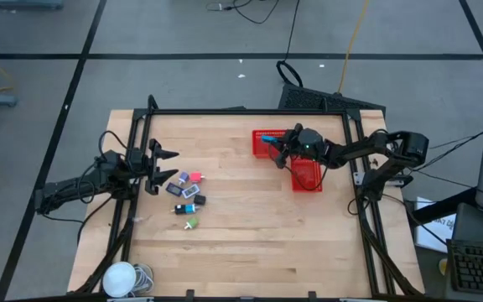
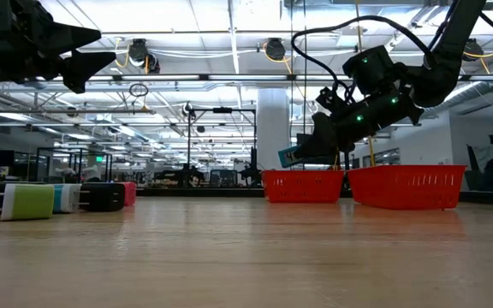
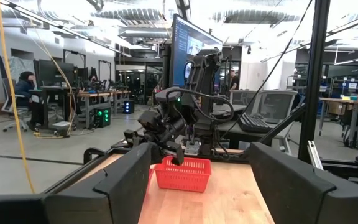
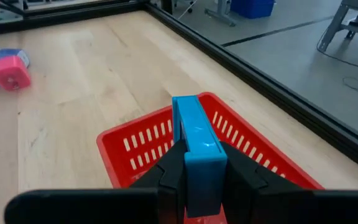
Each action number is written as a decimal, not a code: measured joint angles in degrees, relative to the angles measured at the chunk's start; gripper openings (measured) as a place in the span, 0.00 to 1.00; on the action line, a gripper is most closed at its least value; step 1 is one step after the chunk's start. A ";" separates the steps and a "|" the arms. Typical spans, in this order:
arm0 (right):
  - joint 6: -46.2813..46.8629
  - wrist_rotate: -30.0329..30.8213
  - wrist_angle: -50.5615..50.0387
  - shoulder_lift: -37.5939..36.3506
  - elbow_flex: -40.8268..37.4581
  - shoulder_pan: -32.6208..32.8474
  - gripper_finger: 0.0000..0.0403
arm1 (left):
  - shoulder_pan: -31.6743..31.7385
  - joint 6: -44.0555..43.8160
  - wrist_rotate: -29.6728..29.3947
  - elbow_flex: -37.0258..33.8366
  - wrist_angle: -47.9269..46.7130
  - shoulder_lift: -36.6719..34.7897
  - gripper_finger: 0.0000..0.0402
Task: Pick & Place Office items
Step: Put the blue digital clock into the top red bin
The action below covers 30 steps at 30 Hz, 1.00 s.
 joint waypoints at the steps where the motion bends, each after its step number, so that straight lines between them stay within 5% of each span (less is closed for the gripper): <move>1: -0.10 0.00 0.05 0.00 0.00 0.00 0.14 | 0.00 -0.01 0.00 0.00 0.01 0.00 0.67; 13: 0.31 4.59 -0.36 0.00 -0.02 -0.09 0.14 | 0.00 -0.01 -0.02 0.00 0.02 0.00 0.62; 30: 0.50 4.55 -0.41 0.00 -0.02 -0.07 0.16 | 0.00 0.01 -0.02 0.00 -0.01 0.02 0.71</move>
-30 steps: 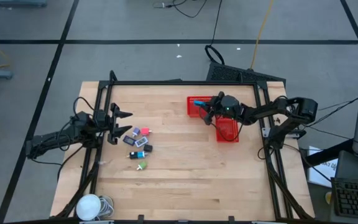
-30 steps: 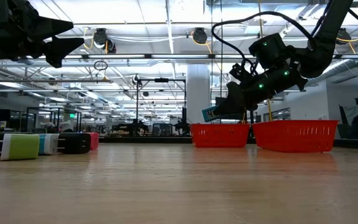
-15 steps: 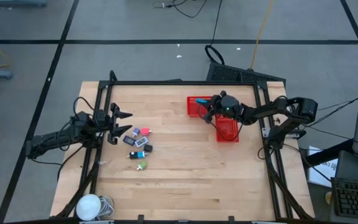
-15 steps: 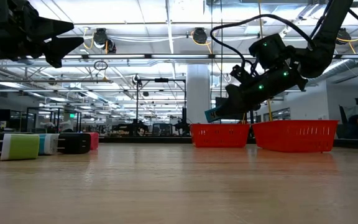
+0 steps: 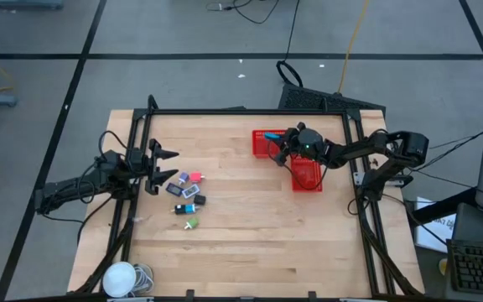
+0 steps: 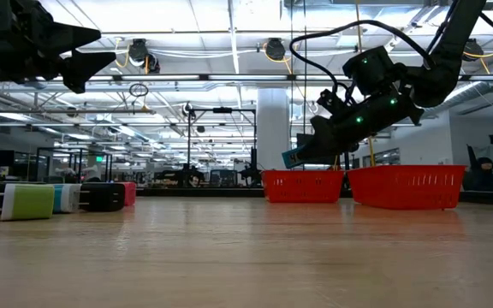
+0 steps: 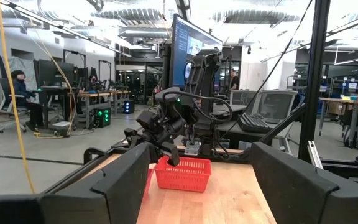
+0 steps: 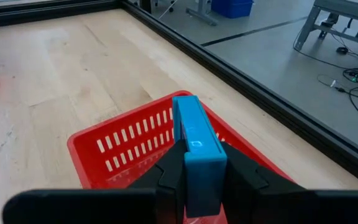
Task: Pick & Place Office items
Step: Put the blue digital clock into the top red bin
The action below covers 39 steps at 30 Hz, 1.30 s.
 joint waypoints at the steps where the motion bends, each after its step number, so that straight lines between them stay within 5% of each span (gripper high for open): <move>1: 0.17 0.00 -0.02 0.00 0.00 0.00 0.16 | 0.00 -0.02 0.00 0.00 0.02 -0.02 0.71; 22: 1.41 -0.22 -0.04 -0.02 -0.02 0.00 0.21 | 0.00 -0.02 -0.02 0.00 0.02 -0.02 0.62; 39: 1.51 -0.23 -0.85 -0.02 -0.02 0.00 0.22 | 0.00 -0.02 -0.02 0.00 0.02 -0.02 0.70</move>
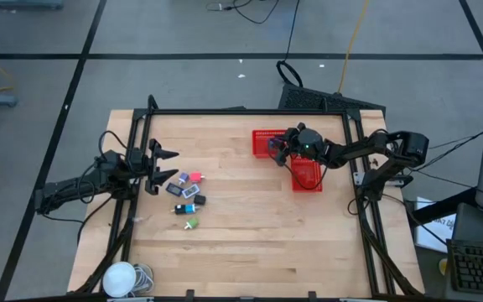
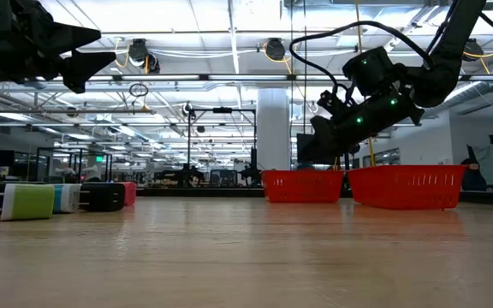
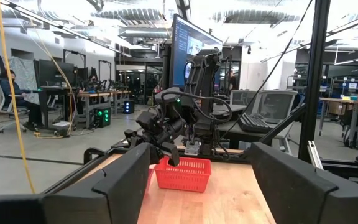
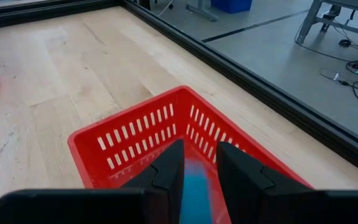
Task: Pick & Place Office items
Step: Put the blue digital clock into the top red bin, then put the purple charger adapter into the bottom red bin
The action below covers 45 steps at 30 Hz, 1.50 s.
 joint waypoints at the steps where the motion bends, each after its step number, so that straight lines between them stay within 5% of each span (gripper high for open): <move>1: 0.01 0.00 -0.02 0.00 0.00 0.00 0.22 | 0.00 0.00 0.00 0.00 -0.01 0.00 0.70; 18: -0.28 -0.30 8.05 -0.61 0.00 2.26 0.27 | -0.02 0.00 0.02 0.00 0.00 0.02 0.65; 29: -1.78 -15.04 16.11 -5.11 -0.02 13.32 0.28 | 0.00 0.00 0.02 0.00 0.00 0.00 0.64; 45: -4.62 -14.79 -37.62 -51.51 -0.02 22.60 0.31 | -0.02 0.00 0.02 -0.01 -0.01 0.02 0.71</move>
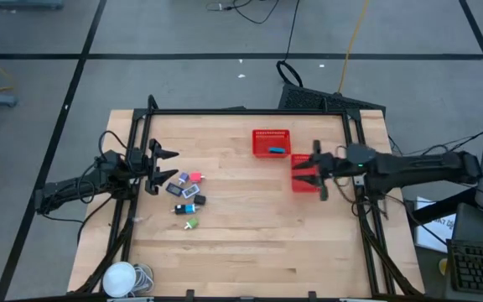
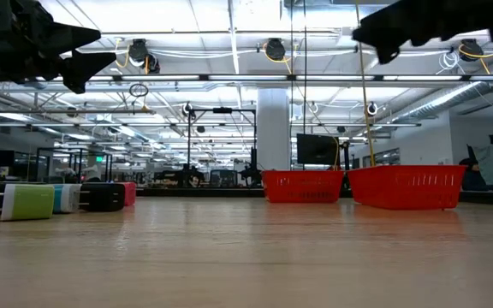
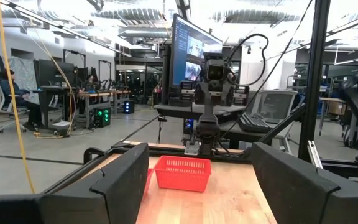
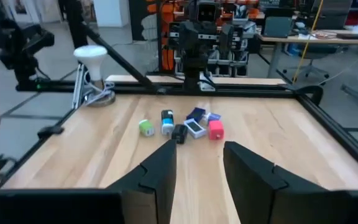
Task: Pick & Place Office items
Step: Put the purple charger adapter into the bottom red bin
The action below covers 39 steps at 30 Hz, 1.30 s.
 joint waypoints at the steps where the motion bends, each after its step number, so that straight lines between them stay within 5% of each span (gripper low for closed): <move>1: -0.13 0.00 -2.04 -2.09 -0.01 0.12 0.31 | 0.00 0.00 0.00 -0.02 0.00 0.00 0.71; 14: 1.60 -0.39 -0.69 -15.05 -11.95 0.40 0.30 | 0.01 0.00 0.00 -0.02 0.00 0.00 0.65; 27: -1.70 -0.30 13.01 -16.29 -22.60 0.40 0.29 | 0.02 0.00 0.00 -0.02 0.01 0.00 0.63; 39: -1.13 -0.26 14.51 -16.27 -23.23 0.40 0.28 | -0.84 -3.51 3.11 -0.02 0.10 0.00 0.70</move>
